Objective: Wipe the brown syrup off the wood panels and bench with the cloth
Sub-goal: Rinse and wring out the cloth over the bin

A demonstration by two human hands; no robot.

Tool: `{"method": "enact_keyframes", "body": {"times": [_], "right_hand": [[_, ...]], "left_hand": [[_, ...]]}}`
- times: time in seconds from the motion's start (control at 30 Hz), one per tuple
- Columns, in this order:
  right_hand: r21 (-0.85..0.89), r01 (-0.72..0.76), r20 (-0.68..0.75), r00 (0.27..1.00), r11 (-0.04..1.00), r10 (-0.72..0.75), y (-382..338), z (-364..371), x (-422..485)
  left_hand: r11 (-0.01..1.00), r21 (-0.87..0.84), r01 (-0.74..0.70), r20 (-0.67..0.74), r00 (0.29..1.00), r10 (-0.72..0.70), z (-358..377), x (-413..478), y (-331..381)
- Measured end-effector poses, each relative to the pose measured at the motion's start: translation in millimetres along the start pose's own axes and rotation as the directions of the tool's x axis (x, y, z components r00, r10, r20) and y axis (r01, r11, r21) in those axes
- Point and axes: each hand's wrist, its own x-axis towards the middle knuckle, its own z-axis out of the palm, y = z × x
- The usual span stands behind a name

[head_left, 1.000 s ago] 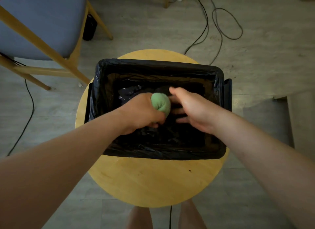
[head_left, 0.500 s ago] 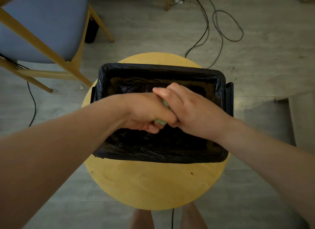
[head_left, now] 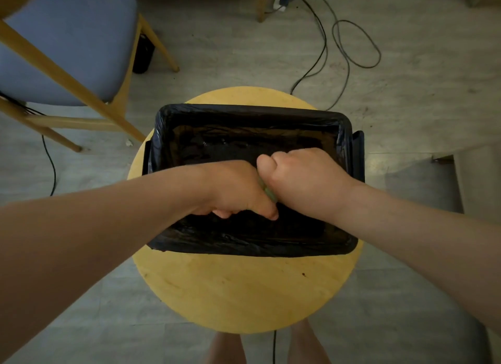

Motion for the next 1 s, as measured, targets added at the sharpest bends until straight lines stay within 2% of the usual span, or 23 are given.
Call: {"method": "enact_keyframes", "body": {"times": [0.07,0.1,0.17,0.2,0.23,0.27,0.3,0.33,0.37,0.4,0.43,0.47,0.53,0.67,0.77,0.87,1.0], "right_hand": [[-0.032,-0.04,0.061,0.997,0.999,0.042,1,-3,5],[-0.054,-0.07,0.119,0.99,0.996,0.076,1,-6,7],[-0.04,-0.119,0.162,0.979,0.992,0.124,4,-10,13],[-0.017,-0.136,0.164,0.977,0.991,0.137,6,-11,16],[-0.001,-0.143,0.159,0.977,0.99,0.141,7,-9,17],[0.003,-0.141,0.149,0.979,0.99,0.139,10,-6,16],[0.007,-0.134,0.135,0.982,0.991,0.132,12,-2,15],[0.021,-0.113,0.11,0.988,0.993,0.11,14,1,13],[0.061,-0.076,0.057,0.996,0.995,0.073,16,5,9],[0.114,-0.028,-0.009,1.0,0.993,0.029,20,8,3],[0.166,0.013,-0.067,0.998,0.986,-0.002,23,10,-4],[0.194,0.051,-0.118,0.993,0.98,-0.028,27,11,-10],[0.185,0.124,-0.194,0.977,0.975,-0.087,31,13,-18],[0.14,0.171,-0.291,0.948,0.975,-0.124,22,12,-20],[0.163,0.165,-0.294,0.949,0.973,-0.112,18,9,-17],[0.15,0.163,-0.208,0.969,0.975,-0.13,13,4,-16],[0.046,0.09,-0.183,0.98,0.995,-0.08,16,-10,-18]], "left_hand": [[0.957,0.283,-0.066,-0.095,0.991,0.097,-1,-1,8],[0.881,0.465,-0.087,-0.128,0.978,0.165,0,-1,13],[0.655,0.751,-0.082,-0.172,0.934,0.314,2,3,16],[0.562,0.824,-0.076,-0.18,0.905,0.386,4,9,14],[0.525,0.848,-0.065,-0.198,0.881,0.43,7,15,10],[0.569,0.82,-0.056,-0.24,0.87,0.431,8,19,6],[0.702,0.709,-0.069,-0.282,0.884,0.372,9,21,3],[0.861,0.499,-0.097,-0.29,0.918,0.272,8,21,2],[0.972,0.207,-0.11,-0.243,0.957,0.16,7,20,1],[0.992,-0.074,-0.098,-0.154,0.984,0.085,4,19,1],[0.966,-0.246,-0.075,-0.055,0.996,0.064,0,17,0],[0.941,-0.335,-0.05,0.038,0.997,0.066,-5,14,-1],[0.914,-0.406,0.006,0.217,0.972,0.09,-15,8,-4],[0.918,-0.381,0.107,0.487,0.867,0.101,-19,-4,-4],[0.92,-0.37,0.132,0.504,0.86,0.079,-14,-6,-2],[0.903,-0.403,0.149,0.486,0.871,0.073,-10,-9,-5],[0.838,-0.536,0.103,0.421,0.893,0.159,-7,-10,-6]]}}
